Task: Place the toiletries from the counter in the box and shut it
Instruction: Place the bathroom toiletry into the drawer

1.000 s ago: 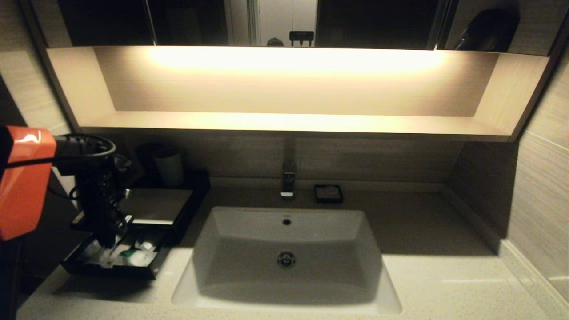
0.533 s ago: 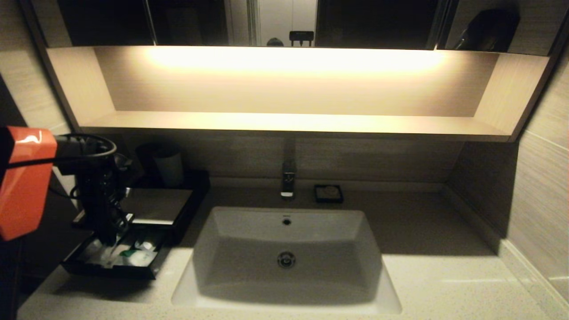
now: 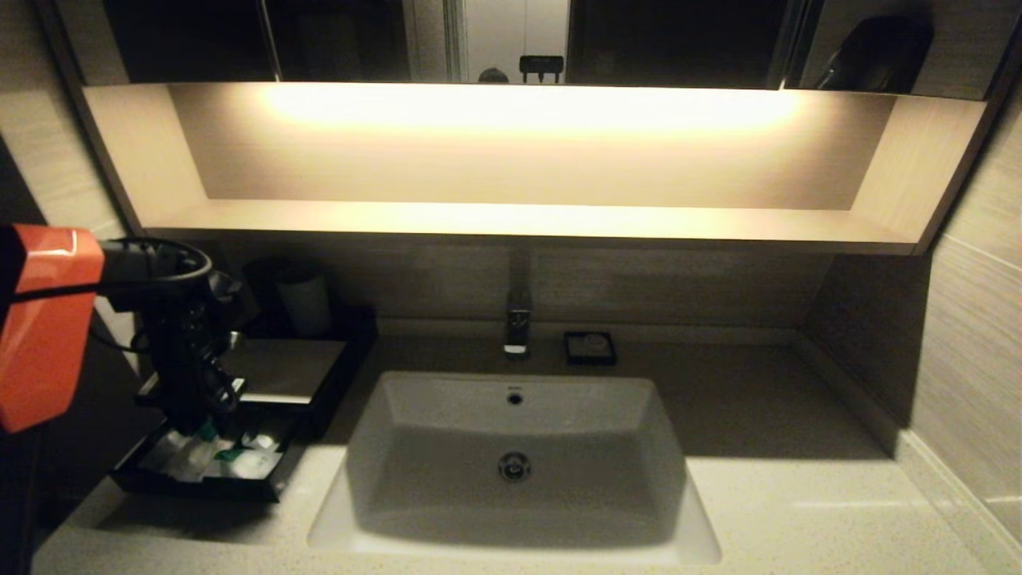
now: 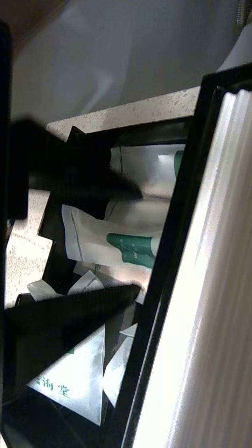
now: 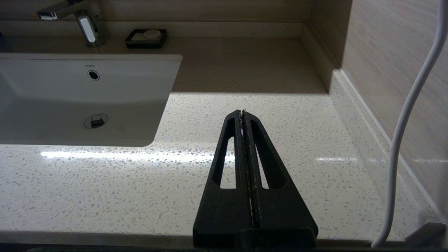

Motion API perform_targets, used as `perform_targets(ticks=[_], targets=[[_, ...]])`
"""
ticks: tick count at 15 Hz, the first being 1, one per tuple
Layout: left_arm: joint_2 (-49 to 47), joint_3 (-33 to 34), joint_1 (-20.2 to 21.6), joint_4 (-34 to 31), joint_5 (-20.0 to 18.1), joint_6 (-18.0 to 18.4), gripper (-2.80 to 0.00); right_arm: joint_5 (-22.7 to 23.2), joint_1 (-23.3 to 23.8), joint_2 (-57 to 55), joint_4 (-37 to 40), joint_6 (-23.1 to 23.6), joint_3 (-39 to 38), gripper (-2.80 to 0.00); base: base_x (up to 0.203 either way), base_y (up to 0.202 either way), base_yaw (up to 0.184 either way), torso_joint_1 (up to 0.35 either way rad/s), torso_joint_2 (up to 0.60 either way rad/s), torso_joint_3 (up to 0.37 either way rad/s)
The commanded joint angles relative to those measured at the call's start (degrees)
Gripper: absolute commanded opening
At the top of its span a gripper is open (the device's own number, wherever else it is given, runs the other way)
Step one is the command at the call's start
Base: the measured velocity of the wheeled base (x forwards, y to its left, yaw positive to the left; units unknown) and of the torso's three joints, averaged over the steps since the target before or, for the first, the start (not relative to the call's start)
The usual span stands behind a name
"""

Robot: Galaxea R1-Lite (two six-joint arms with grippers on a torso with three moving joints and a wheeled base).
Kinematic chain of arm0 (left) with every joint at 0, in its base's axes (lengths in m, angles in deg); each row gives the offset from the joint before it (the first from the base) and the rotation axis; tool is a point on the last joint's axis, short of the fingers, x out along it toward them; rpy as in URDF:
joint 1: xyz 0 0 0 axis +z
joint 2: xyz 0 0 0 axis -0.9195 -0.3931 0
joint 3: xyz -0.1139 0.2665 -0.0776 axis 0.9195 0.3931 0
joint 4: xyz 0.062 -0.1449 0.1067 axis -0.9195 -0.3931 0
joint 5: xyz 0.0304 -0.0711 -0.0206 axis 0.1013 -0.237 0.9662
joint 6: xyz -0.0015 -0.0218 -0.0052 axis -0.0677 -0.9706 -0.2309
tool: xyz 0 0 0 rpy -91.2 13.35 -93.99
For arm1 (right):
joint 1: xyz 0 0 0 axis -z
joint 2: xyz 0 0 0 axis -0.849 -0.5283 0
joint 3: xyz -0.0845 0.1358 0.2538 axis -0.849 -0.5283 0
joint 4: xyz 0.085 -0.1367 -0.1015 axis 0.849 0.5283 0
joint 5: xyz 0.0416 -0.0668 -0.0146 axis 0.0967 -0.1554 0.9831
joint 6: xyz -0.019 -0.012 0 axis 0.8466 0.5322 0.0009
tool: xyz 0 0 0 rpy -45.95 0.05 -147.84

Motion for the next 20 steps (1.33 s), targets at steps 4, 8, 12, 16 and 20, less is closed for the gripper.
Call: perform_targets(ticks=[4, 8, 12, 16, 20], targets=[[1.63, 0.1, 0.03, -0.53, -0.03, -0.58, 0.0, 0.01, 0.0, 0.0, 0.01, 0.01, -0.01, -2.8, 0.0, 0.0, 0.0, 0.0, 0.0, 0.0], [4.6, 1.05, 0.03, -1.04, -0.15, -1.9, 0.0, 0.01, 0.0, 0.0, 0.01, 0.01, -0.01, -2.8, 0.0, 0.0, 0.0, 0.0, 0.0, 0.0], [11.58, 3.58, 0.12, -1.06, -2.23, -2.9, -2.8, 0.01, 0.0, 0.0, 0.01, 0.01, -0.01, -2.8, 0.0, 0.0, 0.0, 0.0, 0.0, 0.0], [18.51, 9.5, 0.2, -1.13, -2.81, -2.94, -2.8, 0.01, 0.0, 0.0, 0.01, 0.01, -0.01, -2.8, 0.0, 0.0, 0.0, 0.0, 0.0, 0.0], [25.02, 19.38, 0.3, -0.91, -3.06, -2.94, -2.8, 0.01, 0.0, 0.0, 0.01, 0.01, -0.01, -2.8, 0.0, 0.0, 0.0, 0.0, 0.0, 0.0]])
